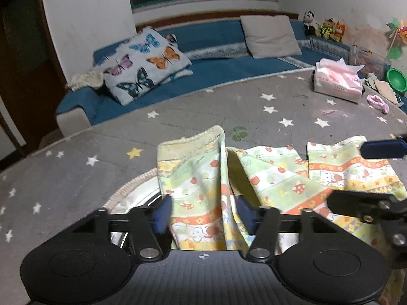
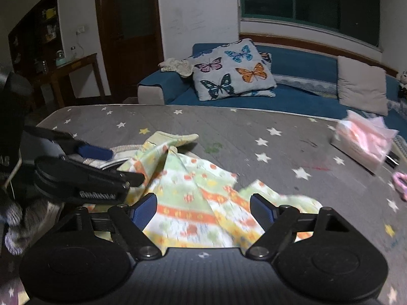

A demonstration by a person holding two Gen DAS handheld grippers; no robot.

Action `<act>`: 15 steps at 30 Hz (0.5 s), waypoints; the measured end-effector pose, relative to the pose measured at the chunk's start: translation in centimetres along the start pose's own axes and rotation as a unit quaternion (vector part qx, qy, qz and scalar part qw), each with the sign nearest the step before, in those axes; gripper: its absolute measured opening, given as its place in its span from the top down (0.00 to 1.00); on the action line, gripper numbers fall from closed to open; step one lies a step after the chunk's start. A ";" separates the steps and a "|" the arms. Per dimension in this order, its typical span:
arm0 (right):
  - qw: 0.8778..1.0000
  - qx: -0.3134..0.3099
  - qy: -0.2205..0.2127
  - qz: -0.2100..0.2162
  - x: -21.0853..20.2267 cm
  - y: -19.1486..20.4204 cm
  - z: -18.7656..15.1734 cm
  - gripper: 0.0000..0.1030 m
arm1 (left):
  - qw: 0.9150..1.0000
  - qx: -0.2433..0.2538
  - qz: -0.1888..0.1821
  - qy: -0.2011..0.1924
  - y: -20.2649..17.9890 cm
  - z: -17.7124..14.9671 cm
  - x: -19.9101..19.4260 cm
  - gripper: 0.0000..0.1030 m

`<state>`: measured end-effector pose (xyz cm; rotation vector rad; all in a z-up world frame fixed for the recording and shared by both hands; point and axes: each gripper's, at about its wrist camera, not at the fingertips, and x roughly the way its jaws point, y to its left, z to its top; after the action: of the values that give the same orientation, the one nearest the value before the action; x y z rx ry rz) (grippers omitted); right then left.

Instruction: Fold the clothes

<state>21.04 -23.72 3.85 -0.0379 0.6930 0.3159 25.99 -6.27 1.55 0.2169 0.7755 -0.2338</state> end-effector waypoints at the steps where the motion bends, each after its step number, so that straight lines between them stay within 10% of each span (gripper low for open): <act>1: 1.000 -0.001 0.003 0.005 0.7 0.1 0.3 0.23 | 1.000 -0.003 -0.005 0.005 0.3 0.1 0.4 0.67; 4: 1.000 -0.006 0.013 0.020 3.2 0.6 1.3 0.26 | 1.000 -0.015 -0.023 0.010 1.3 -0.1 1.0 0.89; 10: 0.998 -0.003 0.040 0.041 7.3 1.5 1.7 0.44 | 0.999 -0.045 -0.021 -0.010 3.2 -1.0 0.1 0.97; 15: 0.998 -0.001 0.052 0.036 8.2 1.8 0.9 0.89 | 0.996 -0.081 0.005 -0.029 5.7 -2.1 -2.0 0.98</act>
<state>26.97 -19.63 -0.48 -0.0316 0.7985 0.3853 24.83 -0.02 2.18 0.0603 0.7321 -0.1663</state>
